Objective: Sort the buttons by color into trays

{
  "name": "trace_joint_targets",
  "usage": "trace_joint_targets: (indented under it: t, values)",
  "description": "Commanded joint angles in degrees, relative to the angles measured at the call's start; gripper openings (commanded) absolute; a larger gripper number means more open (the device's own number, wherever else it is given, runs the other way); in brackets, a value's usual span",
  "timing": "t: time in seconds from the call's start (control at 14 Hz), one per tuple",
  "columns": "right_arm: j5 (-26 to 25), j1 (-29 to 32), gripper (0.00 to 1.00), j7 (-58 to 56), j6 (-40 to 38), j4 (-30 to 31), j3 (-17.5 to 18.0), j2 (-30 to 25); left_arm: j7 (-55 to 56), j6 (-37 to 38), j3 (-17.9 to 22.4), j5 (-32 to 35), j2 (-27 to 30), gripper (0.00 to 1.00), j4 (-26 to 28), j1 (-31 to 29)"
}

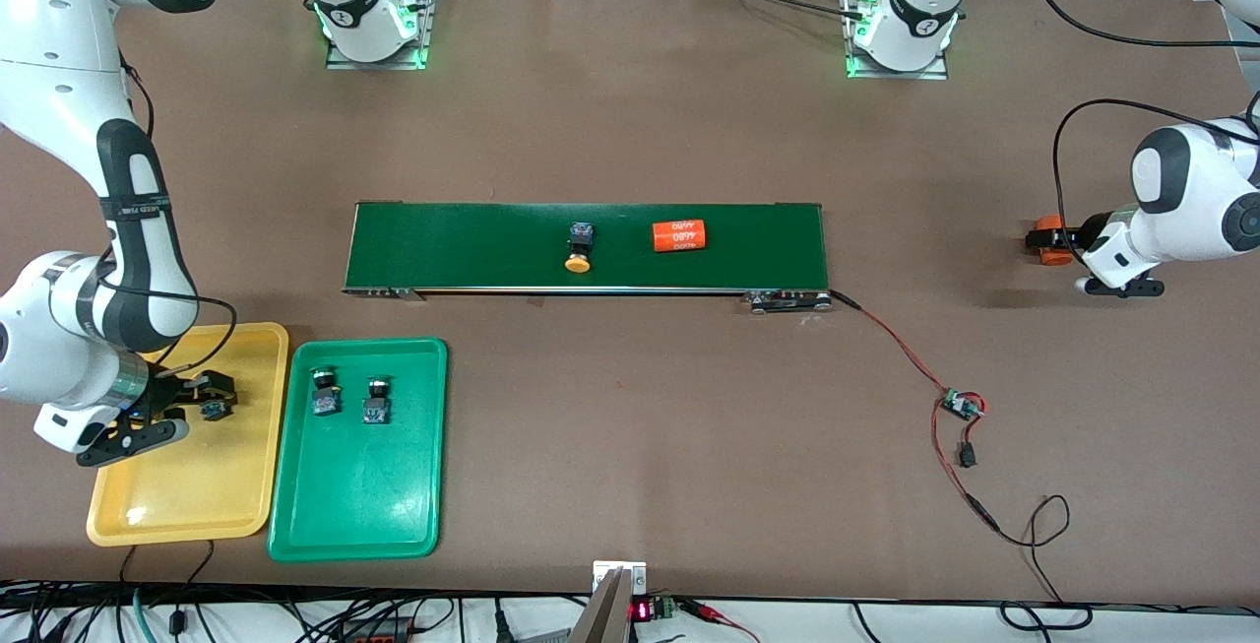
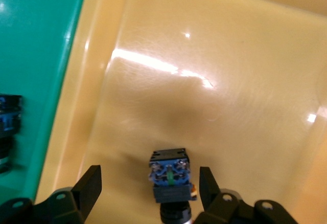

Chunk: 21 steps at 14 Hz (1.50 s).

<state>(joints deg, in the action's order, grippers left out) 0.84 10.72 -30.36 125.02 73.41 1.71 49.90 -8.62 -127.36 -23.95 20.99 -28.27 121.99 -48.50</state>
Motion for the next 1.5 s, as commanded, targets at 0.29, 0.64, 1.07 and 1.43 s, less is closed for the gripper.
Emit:
trace_joint_targets:
  t: [0.29,0.64,1.07,1.43]
  values:
    - [0.65,-8.85,0.86,21.62,-15.22,0.24,0.49,-6.65,-6.05,0.18,-0.22,0.81,1.54,0.0,0.61,-0.46]
    - [4.42,-16.25,1.0,38.6,-18.32,6.99,0.58,-12.97,-13.53,3.25,-11.97,0.81,7.16,0.0,-1.58,1.11]
    - [4.96,-23.8,1.0,47.92,-4.81,29.13,0.58,-25.71,-14.15,6.06,-15.6,0.72,11.3,0.0,-1.58,17.96]
    - [4.96,-32.15,1.0,59.35,4.25,38.56,0.58,-30.47,-19.92,6.43,-18.58,-0.25,11.75,0.0,-1.58,30.73]
